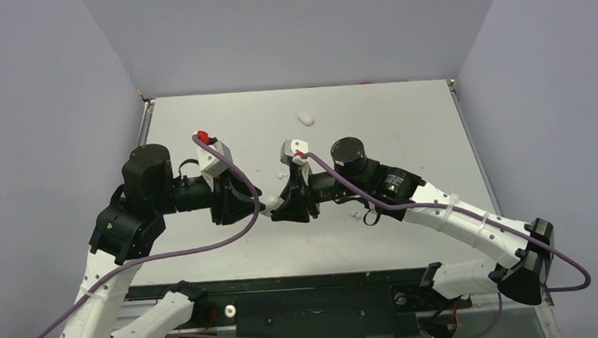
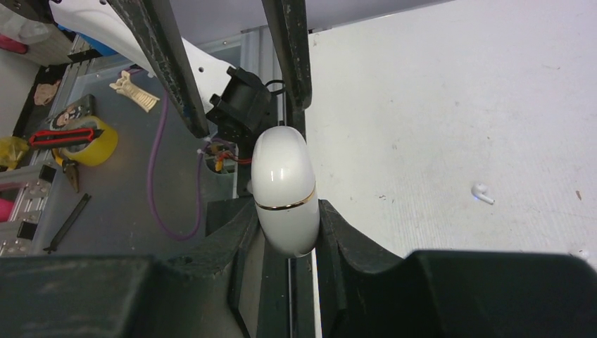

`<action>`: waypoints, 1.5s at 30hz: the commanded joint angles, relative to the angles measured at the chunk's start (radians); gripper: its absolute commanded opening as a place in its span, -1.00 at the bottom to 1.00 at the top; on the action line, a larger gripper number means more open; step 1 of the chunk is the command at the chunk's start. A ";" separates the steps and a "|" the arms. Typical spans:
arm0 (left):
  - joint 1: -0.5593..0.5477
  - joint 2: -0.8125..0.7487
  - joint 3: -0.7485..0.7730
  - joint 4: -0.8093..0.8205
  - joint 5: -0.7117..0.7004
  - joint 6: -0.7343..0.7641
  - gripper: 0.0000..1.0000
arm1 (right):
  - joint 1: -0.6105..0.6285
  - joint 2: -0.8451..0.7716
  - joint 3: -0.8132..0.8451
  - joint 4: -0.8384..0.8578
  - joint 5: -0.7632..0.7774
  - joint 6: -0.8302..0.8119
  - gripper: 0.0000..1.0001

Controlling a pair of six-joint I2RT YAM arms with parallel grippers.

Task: Insert the wireless bluetooth earbuds into the charging case
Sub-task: Open the charging case.

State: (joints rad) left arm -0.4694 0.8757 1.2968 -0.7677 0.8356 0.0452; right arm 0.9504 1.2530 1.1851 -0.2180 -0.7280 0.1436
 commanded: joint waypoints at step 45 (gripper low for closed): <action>0.169 0.148 0.072 0.043 0.123 -0.118 -1.00 | 0.023 -0.047 0.070 0.008 0.025 -0.053 -1.00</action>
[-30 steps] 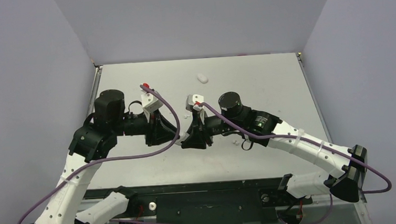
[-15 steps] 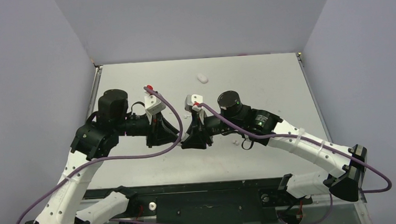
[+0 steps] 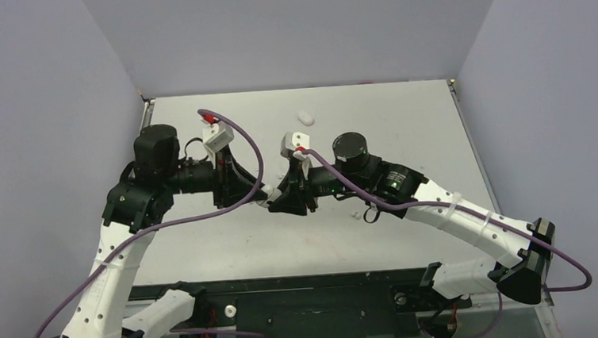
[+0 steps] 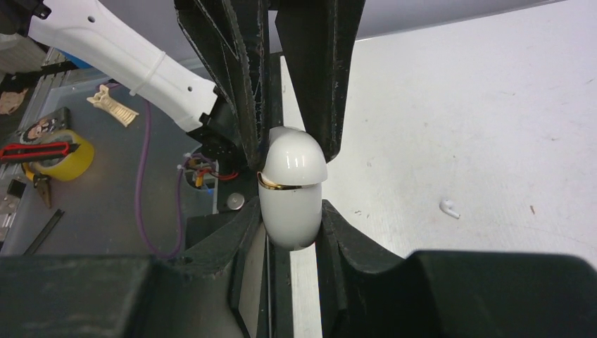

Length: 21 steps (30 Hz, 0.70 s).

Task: Insert the wireless bluetooth earbuds into the charging case
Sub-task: Open the charging case.

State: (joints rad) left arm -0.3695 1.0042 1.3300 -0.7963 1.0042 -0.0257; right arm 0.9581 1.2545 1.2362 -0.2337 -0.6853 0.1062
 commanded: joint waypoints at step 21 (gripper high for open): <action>0.103 0.026 0.058 0.090 -0.041 -0.035 -0.57 | 0.013 -0.067 -0.015 0.034 -0.030 -0.008 -1.00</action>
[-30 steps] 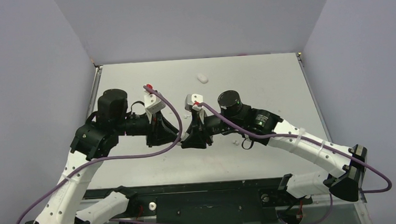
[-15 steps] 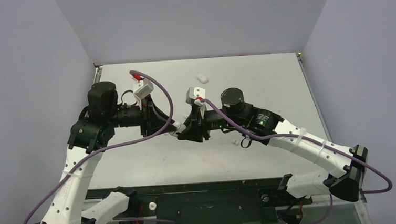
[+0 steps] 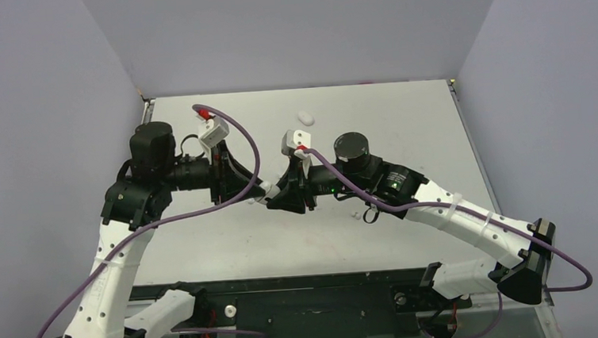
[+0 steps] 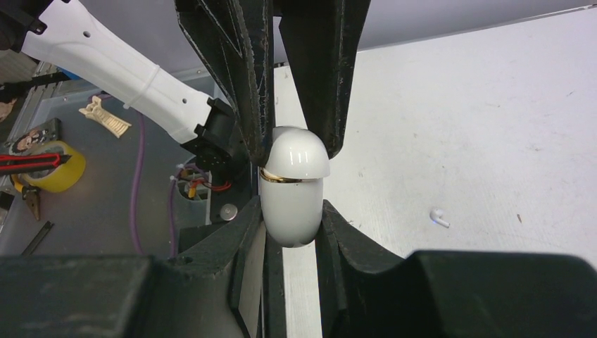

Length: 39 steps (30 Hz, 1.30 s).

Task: Insert the wireless bluetooth earbuds into the charging case
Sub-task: Open the charging case.

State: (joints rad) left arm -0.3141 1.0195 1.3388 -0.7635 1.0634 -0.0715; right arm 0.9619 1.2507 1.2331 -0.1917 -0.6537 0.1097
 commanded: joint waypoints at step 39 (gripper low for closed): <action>-0.166 0.015 0.049 -0.209 -0.074 0.233 -0.38 | -0.007 -0.016 0.057 0.030 -0.039 -0.001 -1.00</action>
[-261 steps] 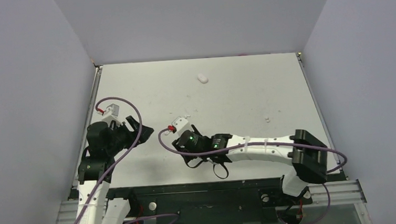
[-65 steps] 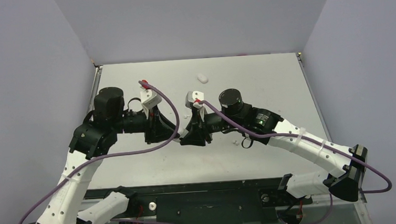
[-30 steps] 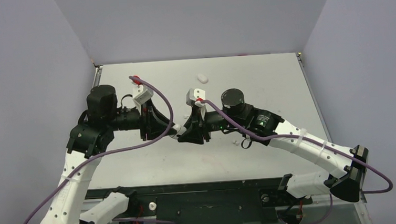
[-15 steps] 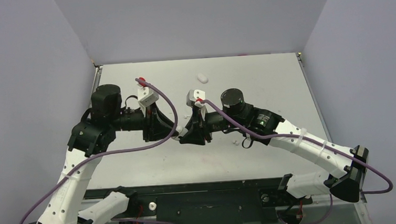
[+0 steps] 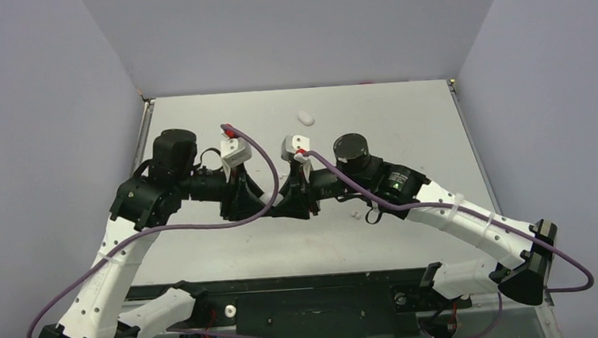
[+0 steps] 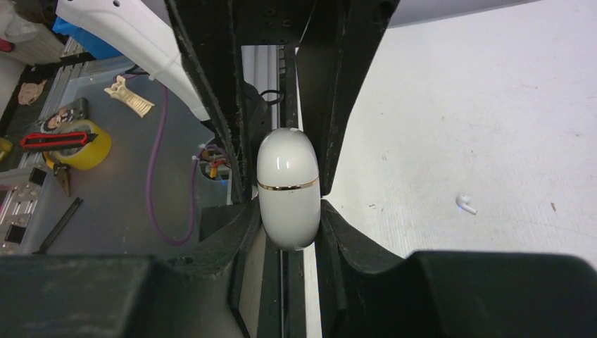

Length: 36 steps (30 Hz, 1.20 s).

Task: Insert the wireless bluetooth earbuds into the charging case
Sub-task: Open the charging case.

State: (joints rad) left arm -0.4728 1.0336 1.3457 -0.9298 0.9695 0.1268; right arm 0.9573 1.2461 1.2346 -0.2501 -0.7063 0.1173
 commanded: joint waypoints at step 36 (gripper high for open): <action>-0.129 0.051 0.162 -0.226 -0.071 0.266 -1.00 | 0.011 0.103 0.172 -0.039 -0.050 -0.092 -1.00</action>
State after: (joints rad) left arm -0.5694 1.0889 1.4689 -1.1568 0.8337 0.3710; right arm 0.9703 1.3399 1.3586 -0.4191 -0.7834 0.0219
